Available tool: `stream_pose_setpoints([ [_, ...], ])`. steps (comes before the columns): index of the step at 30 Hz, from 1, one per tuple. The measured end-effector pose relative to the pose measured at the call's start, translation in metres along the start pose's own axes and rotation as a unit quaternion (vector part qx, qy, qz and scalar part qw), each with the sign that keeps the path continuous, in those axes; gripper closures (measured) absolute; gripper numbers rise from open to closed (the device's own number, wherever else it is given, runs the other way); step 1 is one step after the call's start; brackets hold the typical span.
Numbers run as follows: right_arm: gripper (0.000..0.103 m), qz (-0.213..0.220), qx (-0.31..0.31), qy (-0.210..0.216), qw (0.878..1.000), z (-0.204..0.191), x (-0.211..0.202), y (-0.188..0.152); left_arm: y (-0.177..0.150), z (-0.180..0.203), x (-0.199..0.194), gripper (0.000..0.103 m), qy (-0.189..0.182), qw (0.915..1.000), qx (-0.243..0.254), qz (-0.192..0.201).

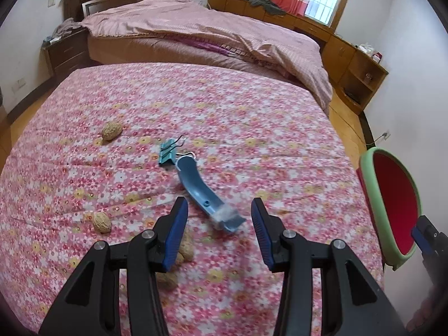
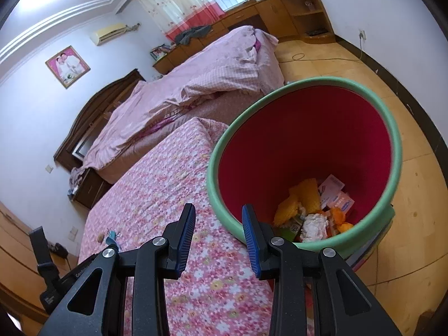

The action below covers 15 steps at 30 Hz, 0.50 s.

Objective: Collect trash
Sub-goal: 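Move both open tools back over the bed, then grasp the blue plastic piece with the left tool while the right tool grasps the teal binder clip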

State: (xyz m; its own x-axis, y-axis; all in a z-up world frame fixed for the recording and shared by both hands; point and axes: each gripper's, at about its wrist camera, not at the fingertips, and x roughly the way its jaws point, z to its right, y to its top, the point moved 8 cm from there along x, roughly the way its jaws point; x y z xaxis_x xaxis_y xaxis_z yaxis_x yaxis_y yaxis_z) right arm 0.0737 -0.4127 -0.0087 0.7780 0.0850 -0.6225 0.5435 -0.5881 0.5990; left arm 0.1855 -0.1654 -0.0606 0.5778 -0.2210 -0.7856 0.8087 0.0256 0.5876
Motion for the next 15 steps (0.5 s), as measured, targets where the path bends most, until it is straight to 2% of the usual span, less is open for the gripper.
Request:
stream_pose_setpoints([
  [7,0.068,-0.01,-0.019,-0.014,1.0,-0.008,0.013,0.005,0.003,0.005,0.02,0.057,0.001,0.9998,0.011,-0.016],
  [11,0.068,-0.009,-0.022,-0.015,1.0,-0.01,0.018,0.012,0.005,0.005,0.024,0.071,0.024,0.9994,0.02,-0.01],
  [13,0.068,-0.012,-0.026,-0.014,0.999,-0.012,0.022,0.014,0.006,0.005,0.025,0.082,0.029,0.9994,0.019,-0.006],
  [15,0.068,-0.013,-0.029,-0.012,0.999,-0.015,0.025,0.014,0.006,0.004,0.024,0.085,0.021,0.9997,0.014,-0.005],
])
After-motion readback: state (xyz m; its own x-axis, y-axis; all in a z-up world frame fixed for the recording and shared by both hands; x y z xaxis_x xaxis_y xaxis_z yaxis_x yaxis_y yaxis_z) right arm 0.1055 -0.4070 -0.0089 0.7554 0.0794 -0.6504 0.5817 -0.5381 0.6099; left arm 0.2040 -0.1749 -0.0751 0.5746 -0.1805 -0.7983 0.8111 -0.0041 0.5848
